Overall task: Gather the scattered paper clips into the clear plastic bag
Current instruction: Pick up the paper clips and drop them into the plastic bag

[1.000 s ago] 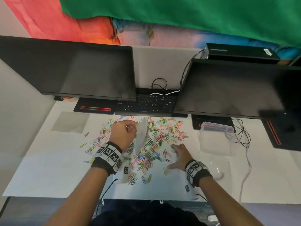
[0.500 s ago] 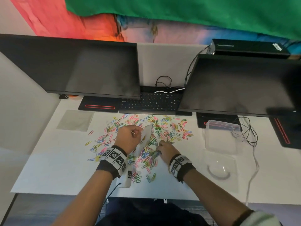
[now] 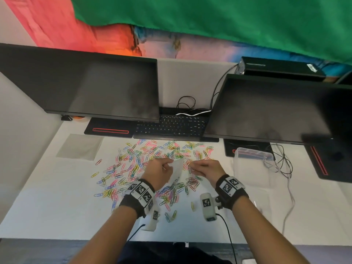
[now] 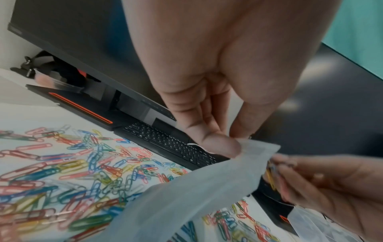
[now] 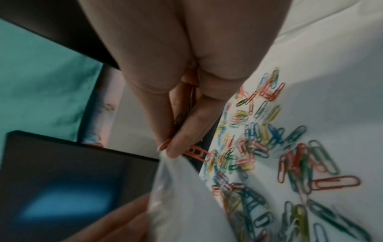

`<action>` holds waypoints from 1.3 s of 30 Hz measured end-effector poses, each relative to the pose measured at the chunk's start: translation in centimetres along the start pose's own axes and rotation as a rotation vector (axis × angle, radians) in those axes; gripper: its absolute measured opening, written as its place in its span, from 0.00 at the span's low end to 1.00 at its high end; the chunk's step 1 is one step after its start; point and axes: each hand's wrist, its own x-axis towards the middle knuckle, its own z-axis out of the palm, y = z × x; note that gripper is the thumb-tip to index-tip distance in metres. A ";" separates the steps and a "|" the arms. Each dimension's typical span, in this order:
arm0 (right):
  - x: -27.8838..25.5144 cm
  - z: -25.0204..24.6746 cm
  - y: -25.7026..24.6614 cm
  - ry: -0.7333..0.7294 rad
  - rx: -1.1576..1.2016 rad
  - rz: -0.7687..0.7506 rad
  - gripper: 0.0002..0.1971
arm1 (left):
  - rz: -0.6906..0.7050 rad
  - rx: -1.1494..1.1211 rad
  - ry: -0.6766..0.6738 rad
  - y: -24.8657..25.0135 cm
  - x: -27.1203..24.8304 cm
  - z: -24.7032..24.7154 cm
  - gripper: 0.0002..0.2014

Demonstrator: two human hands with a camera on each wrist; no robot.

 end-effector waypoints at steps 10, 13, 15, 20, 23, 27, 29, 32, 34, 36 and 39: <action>-0.4 2.6 1.4 0.057 -0.250 -0.006 0.05 | 0.010 0.044 -0.058 1.0 0.7 2.9 0.11; -0.2 2.6 1.4 0.012 -0.340 0.029 0.09 | 0.010 0.012 -0.063 1.3 0.5 3.2 0.09; -0.2 2.8 1.3 0.006 -0.438 0.031 0.10 | 0.022 -0.009 -0.077 1.5 0.4 3.5 0.08; -0.2 3.0 0.9 0.034 -0.671 0.012 0.17 | 0.035 -0.030 -0.101 1.9 0.5 3.8 0.08; -0.1 3.3 0.6 -0.018 -0.841 0.003 0.15 | 0.048 -0.005 -0.111 1.9 0.7 3.7 0.09; -0.4 3.2 0.1 -0.147 -0.937 -0.013 0.15 | 0.013 -0.011 -0.103 1.6 1.0 3.6 0.09; -0.7 2.9 -0.2 -0.223 -0.968 -0.094 0.16 | -0.012 -0.008 -0.082 1.4 1.1 3.1 0.10; -1.1 1.6 -0.6 -0.187 -0.761 -0.226 0.14 | -0.006 0.018 -0.074 1.3 1.5 2.4 0.11; -1.3 -0.2 -0.8 -0.111 -0.605 -0.305 0.11 | -0.022 0.002 -0.076 1.2 1.9 1.9 0.10; -1.6 -2.4 -0.3 -0.038 -0.572 -0.320 0.10 | -0.041 -0.005 -0.061 1.0 2.2 1.5 0.10; -2.3 -5.2 2.5 -0.050 -0.770 -0.051 0.31 | -0.051 -0.013 -0.025 0.6 2.3 0.9 0.10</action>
